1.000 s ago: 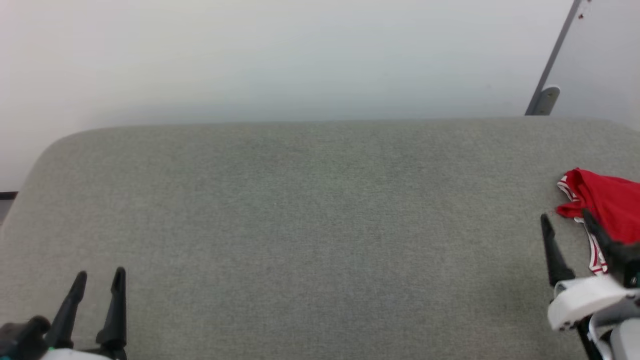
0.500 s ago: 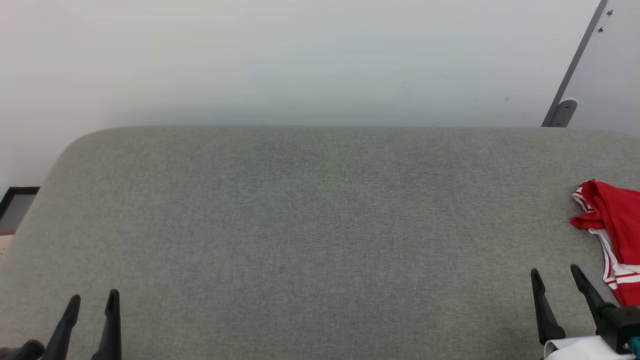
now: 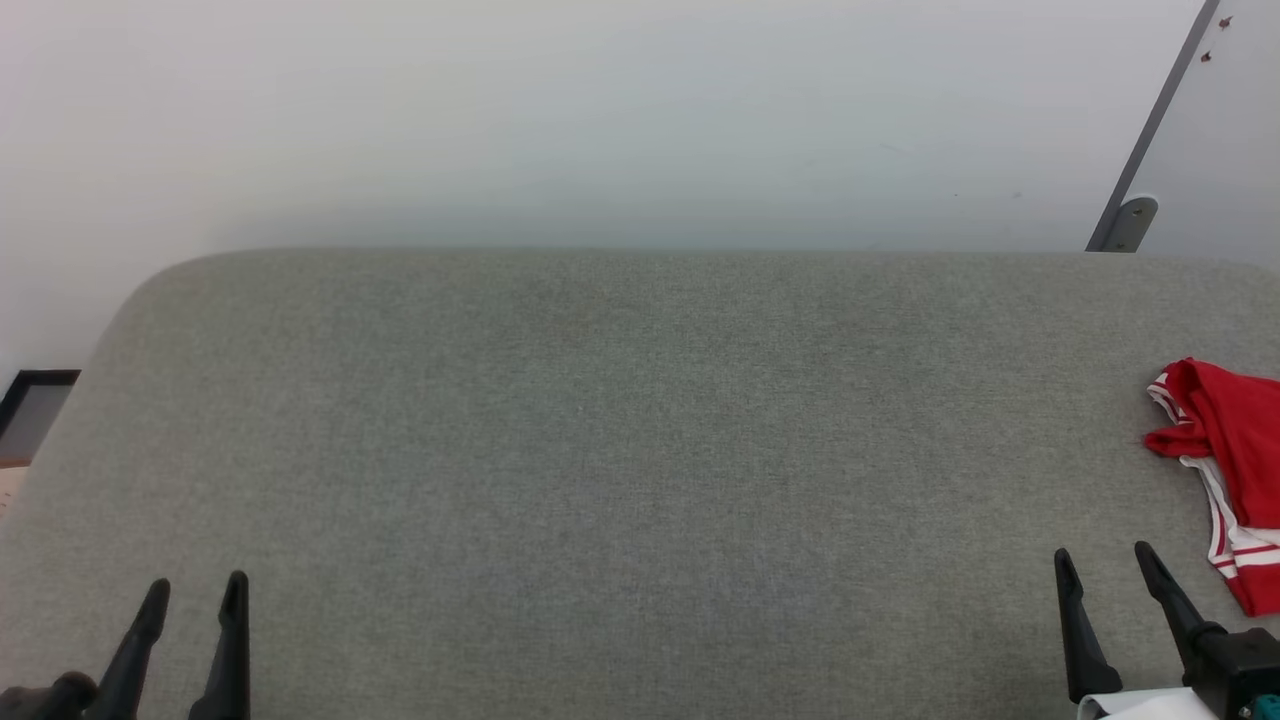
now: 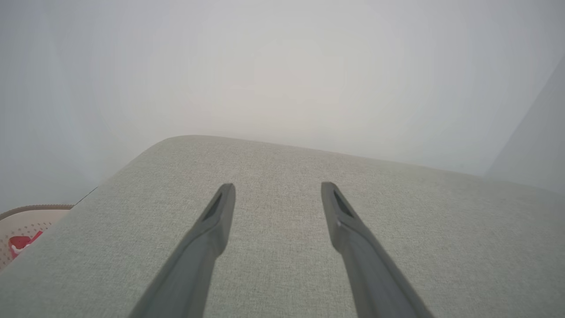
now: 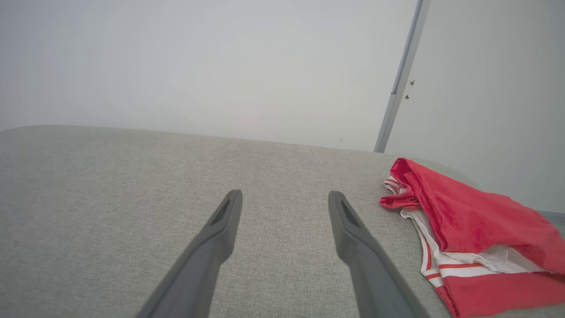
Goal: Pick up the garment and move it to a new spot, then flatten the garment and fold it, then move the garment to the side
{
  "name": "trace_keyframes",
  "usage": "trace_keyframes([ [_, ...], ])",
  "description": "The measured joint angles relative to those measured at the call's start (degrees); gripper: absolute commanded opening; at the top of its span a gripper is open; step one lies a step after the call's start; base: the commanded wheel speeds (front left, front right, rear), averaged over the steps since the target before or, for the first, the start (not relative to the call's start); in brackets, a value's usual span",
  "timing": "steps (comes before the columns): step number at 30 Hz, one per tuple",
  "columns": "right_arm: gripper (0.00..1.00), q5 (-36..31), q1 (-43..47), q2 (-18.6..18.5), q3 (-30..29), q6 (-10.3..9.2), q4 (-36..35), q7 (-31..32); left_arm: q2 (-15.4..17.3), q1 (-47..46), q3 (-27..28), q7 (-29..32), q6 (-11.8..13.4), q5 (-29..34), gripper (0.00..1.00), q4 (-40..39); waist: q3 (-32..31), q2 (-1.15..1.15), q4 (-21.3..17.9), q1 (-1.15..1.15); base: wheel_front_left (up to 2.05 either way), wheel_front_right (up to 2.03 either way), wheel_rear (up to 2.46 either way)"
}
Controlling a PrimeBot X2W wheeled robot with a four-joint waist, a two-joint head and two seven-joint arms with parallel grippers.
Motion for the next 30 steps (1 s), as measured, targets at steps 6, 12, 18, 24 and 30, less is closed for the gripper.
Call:
trace_keyframes([
  [6, 0.00, -0.02, 0.14, 0.36, -0.01, 0.00, 0.58, 0.08, -0.43, -0.01, -0.03, 0.11, 0.01, -0.15, 0.00, 0.02, 0.01, 0.00, 0.03, 0.00, 0.00, 0.00, 0.00],
  [12, 0.00, 2.45, 0.91, 1.15, -0.09, 0.00, 3.03, 1.36, -3.32, 0.67, -0.93, 1.19, 0.01, -1.93, 0.00, 2.20, 0.03, 0.00, 0.03, 0.00, 0.00, 0.00, 0.00],
  [18, 0.00, 9.53, 0.73, 1.33, -0.27, 0.00, 3.09, 3.04, -4.43, -0.08, -0.78, 2.87, 0.01, -6.86, 0.00, 2.65, 0.08, 0.00, 0.04, 0.00, 0.00, 0.00, 0.00],
  [24, 0.00, 16.14, 0.02, 1.60, -0.38, 0.00, 3.04, 4.49, -5.55, -1.16, -0.49, 4.44, 0.01, -11.56, 0.00, 3.12, 0.13, 0.00, 0.05, 0.00, 0.00, 0.00, 0.00],
  [30, 0.00, 21.16, -0.47, 1.93, -0.52, 0.00, 2.99, 5.58, -6.60, -2.11, -0.32, 5.60, 0.01, -15.22, 0.00, 3.43, 0.18, 0.00, 0.06, 0.00, 0.00, 0.00, 0.00],
])
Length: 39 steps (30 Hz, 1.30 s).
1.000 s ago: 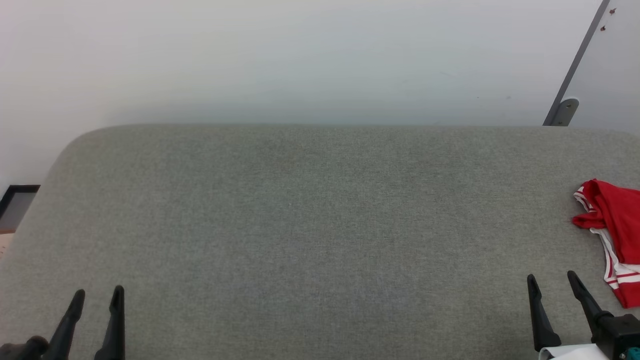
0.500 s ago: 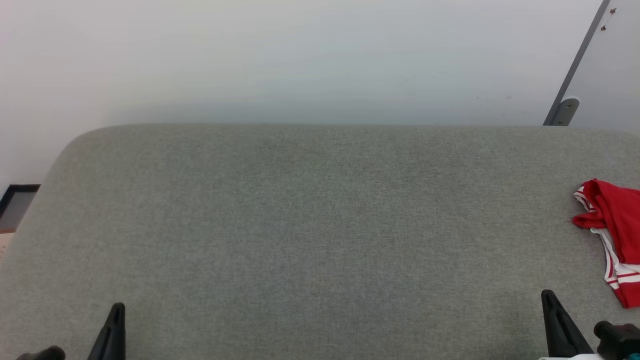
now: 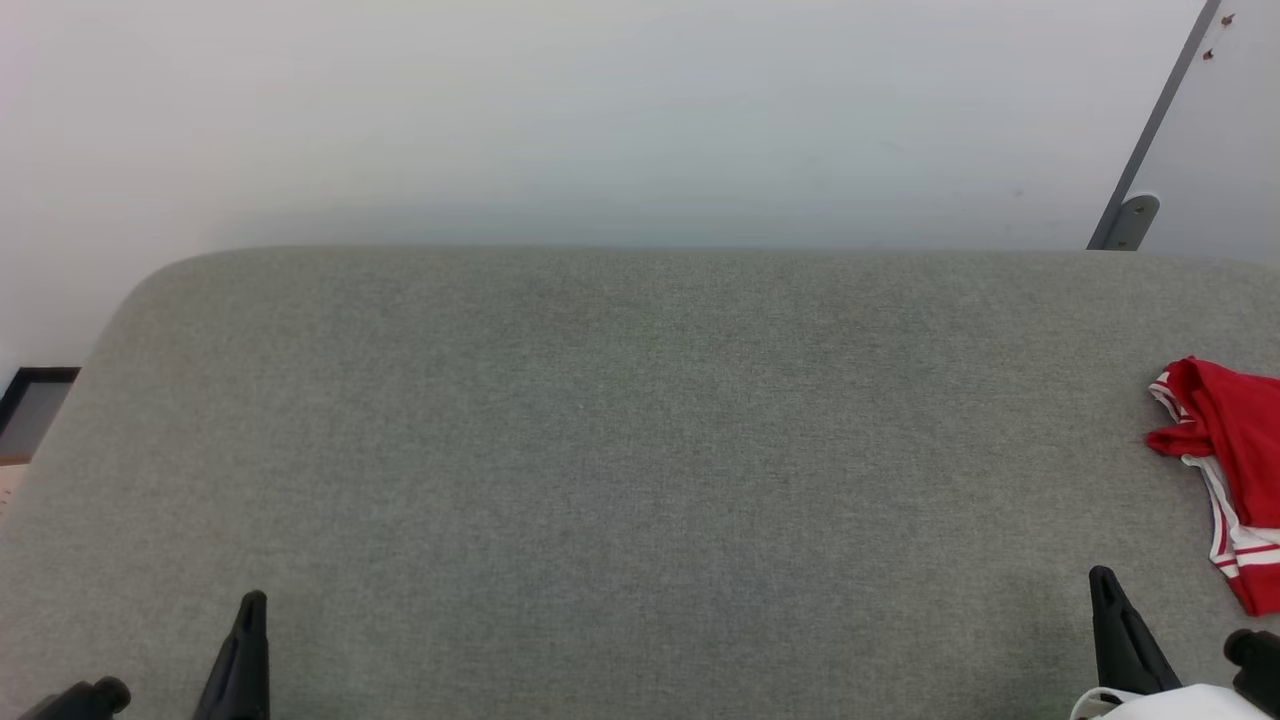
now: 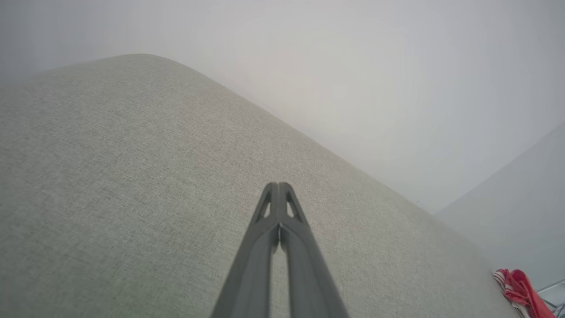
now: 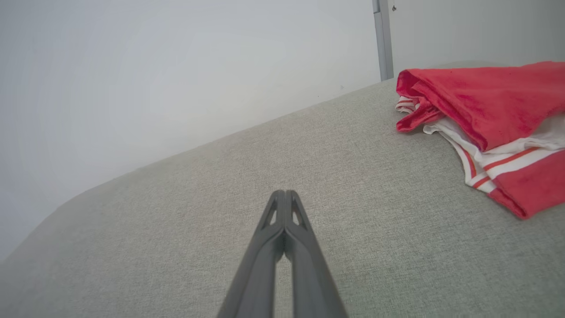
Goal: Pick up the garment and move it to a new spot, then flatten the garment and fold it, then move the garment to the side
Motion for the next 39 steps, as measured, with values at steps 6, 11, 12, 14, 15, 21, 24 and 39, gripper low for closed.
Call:
trace_keyframes([
  [6, 0.00, 5.97, -0.44, 0.26, -0.27, 0.00, -0.02, 1.40, -0.93, -1.03, 0.22, 1.38, 0.00, -4.12, 0.00, 0.31, 0.05, 0.00, 0.01, 0.00, 0.00, 0.00, 0.00],
  [11, 0.00, 10.36, -0.98, 0.42, -0.49, 0.00, -0.07, 2.44, -1.90, -1.90, 0.40, 2.53, 0.00, -7.32, 0.00, 0.56, 0.09, 0.00, 0.02, 0.00, 0.00, 0.00, 0.00],
  [12, 0.00, 11.22, -1.03, 0.45, -0.55, 0.00, -0.07, 2.65, -2.03, -2.06, 0.41, 2.77, 0.00, -7.95, 0.00, 0.62, 0.10, 0.00, 0.02, 0.00, 0.00, 0.00, 0.00],
  [14, 0.00, 13.14, -1.33, 0.51, -0.62, 0.00, -0.07, 3.08, -2.26, -2.23, 0.47, 3.18, 0.00, -9.14, 0.00, 0.74, 0.11, 0.00, 0.02, 0.00, 0.00, 0.00, 0.00],
  [15, 0.00, 13.81, -1.49, 0.52, -0.66, 0.00, -0.08, 3.39, -2.42, -2.31, 0.53, 3.37, 0.00, -9.70, 0.00, 0.81, 0.12, 0.00, 0.02, 0.00, 0.00, 0.00, 0.00],
  [21, 0.00, 18.80, -2.14, 0.69, -0.87, 0.00, -0.08, 4.56, -3.38, -3.32, 0.71, 4.43, 0.00, -13.22, 0.00, 1.14, 0.17, 0.00, 0.03, 0.00, 0.00, 0.00, 0.00],
  [24, 0.00, 21.07, -2.16, 0.79, -1.00, 0.00, -0.08, 5.15, -3.86, -3.62, 0.78, 5.08, 0.00, -14.96, 0.00, 1.32, 0.20, 0.00, 0.03, 0.00, 0.00, 0.00, 0.00],
  [39, 0.00, 31.79, -3.46, 1.25, -1.41, -0.01, -0.07, 7.69, -5.78, -5.61, 1.24, 7.71, 0.00, -22.57, 0.00, 1.96, 0.32, 0.00, 0.05, 0.00, 0.00, 0.00, 0.00],
])
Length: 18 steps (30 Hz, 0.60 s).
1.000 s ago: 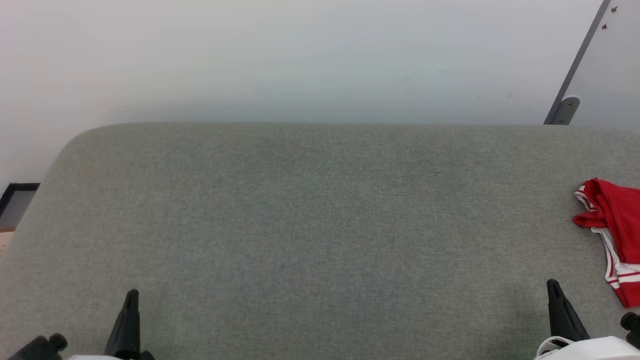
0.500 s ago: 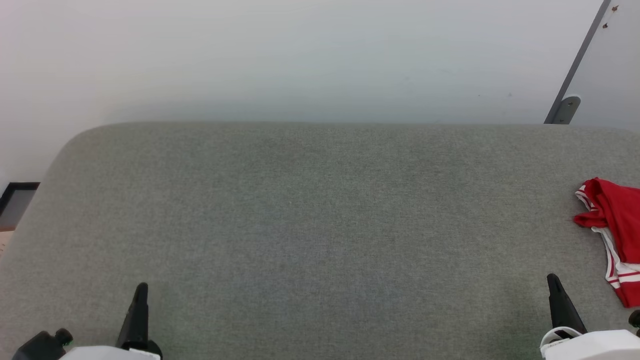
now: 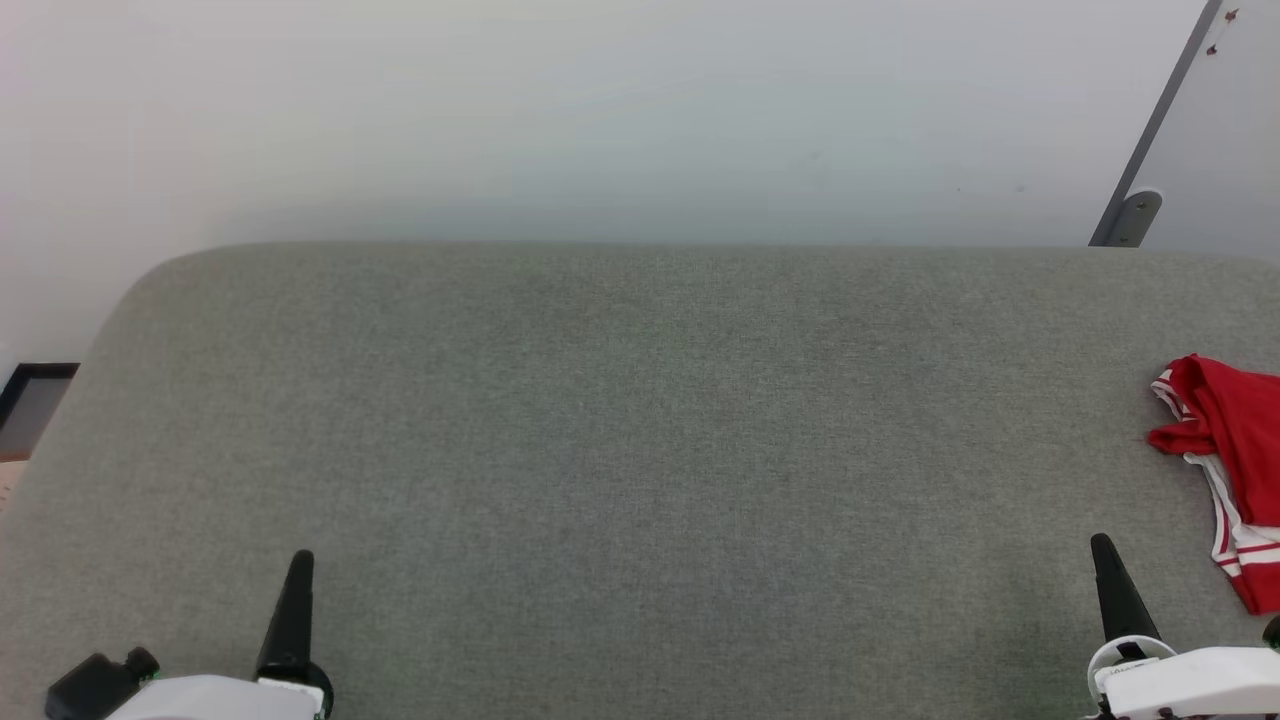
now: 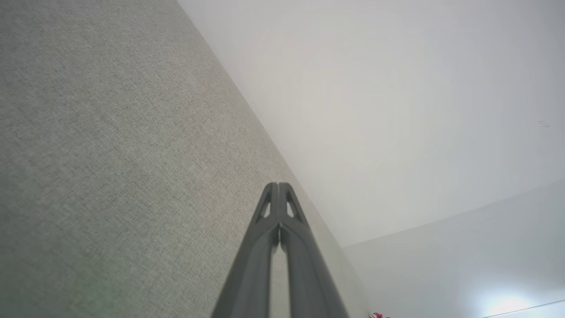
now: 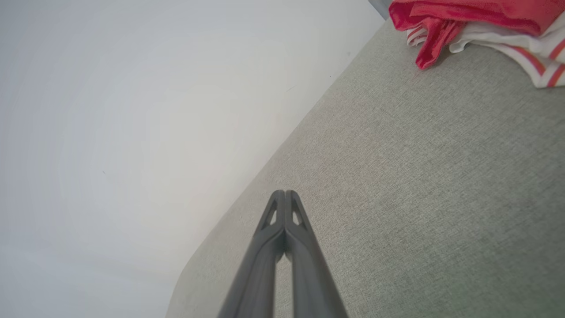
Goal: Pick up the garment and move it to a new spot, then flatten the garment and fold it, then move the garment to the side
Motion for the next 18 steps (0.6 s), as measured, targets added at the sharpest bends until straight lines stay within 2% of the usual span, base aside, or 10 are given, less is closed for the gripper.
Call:
trace_keyframes([
  [18, 0.00, 11.00, -1.33, 0.46, -0.35, 0.00, -0.01, 2.70, -2.01, -2.01, 0.42, 2.68, 0.00, -7.81, 0.00, 0.62, 0.15, 0.00, 0.02, 0.00, 0.00, 0.00, 0.00],
])
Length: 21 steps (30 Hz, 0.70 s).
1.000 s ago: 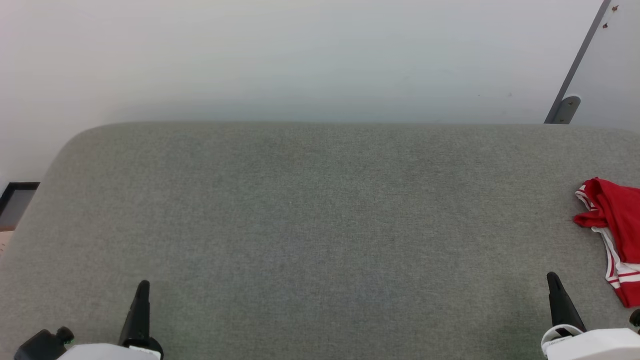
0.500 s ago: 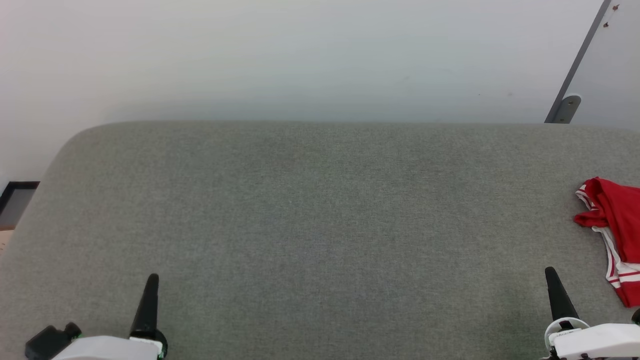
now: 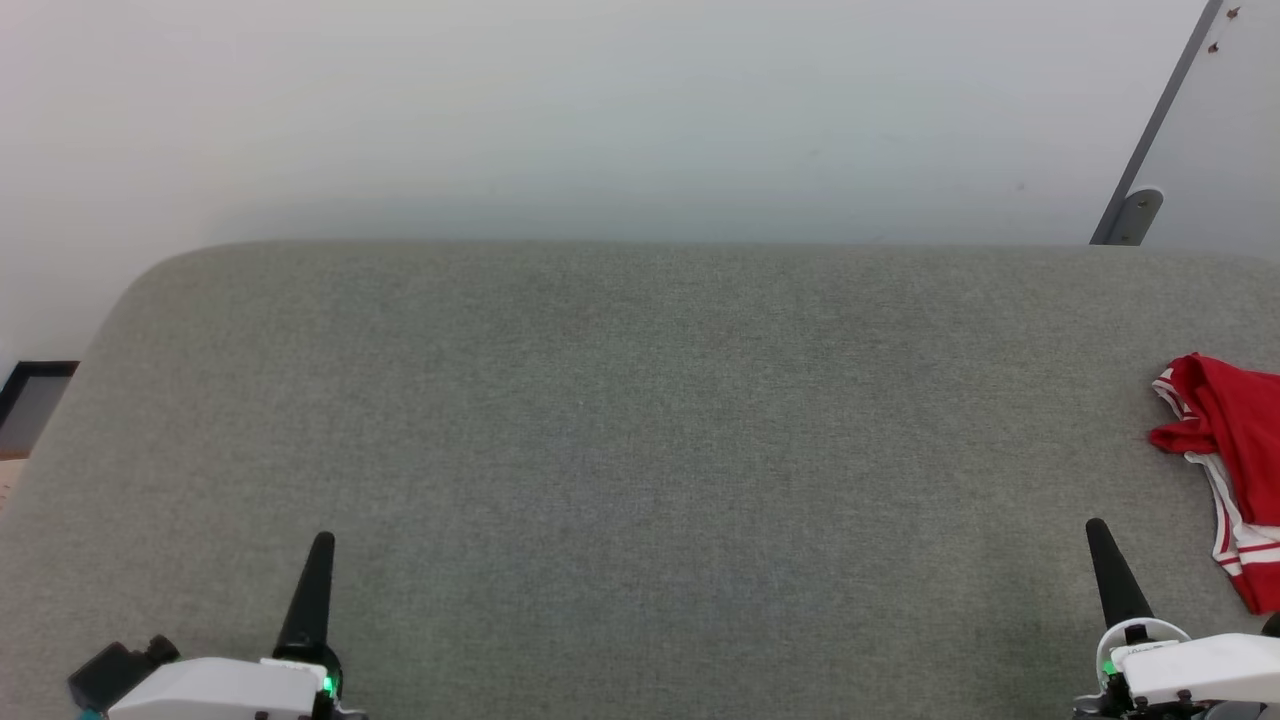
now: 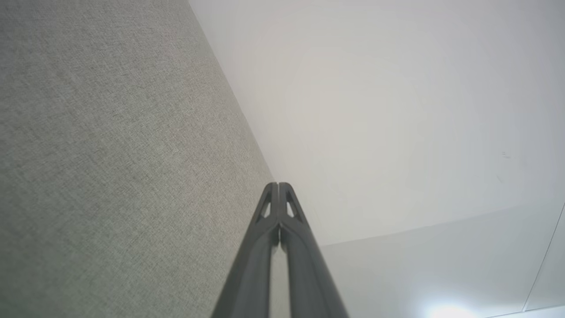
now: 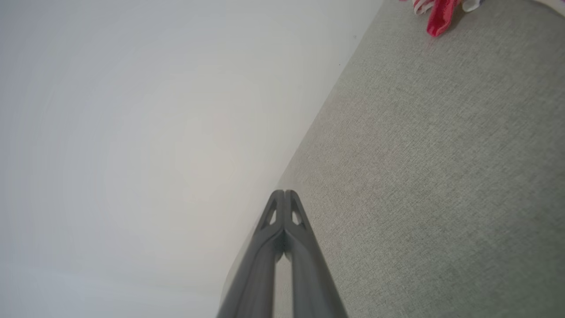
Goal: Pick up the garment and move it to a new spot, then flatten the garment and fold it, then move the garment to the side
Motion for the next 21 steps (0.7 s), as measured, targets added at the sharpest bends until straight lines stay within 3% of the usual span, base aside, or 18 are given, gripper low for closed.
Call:
trace_keyframes([
  [21, 0.00, 10.95, -1.23, 0.53, -0.49, 0.00, 0.00, 2.59, -2.04, -1.82, 0.40, 2.59, 0.00, -7.66, 0.00, 0.76, 0.17, 0.00, 0.03, 0.00, 0.00, 0.00, 0.00],
])
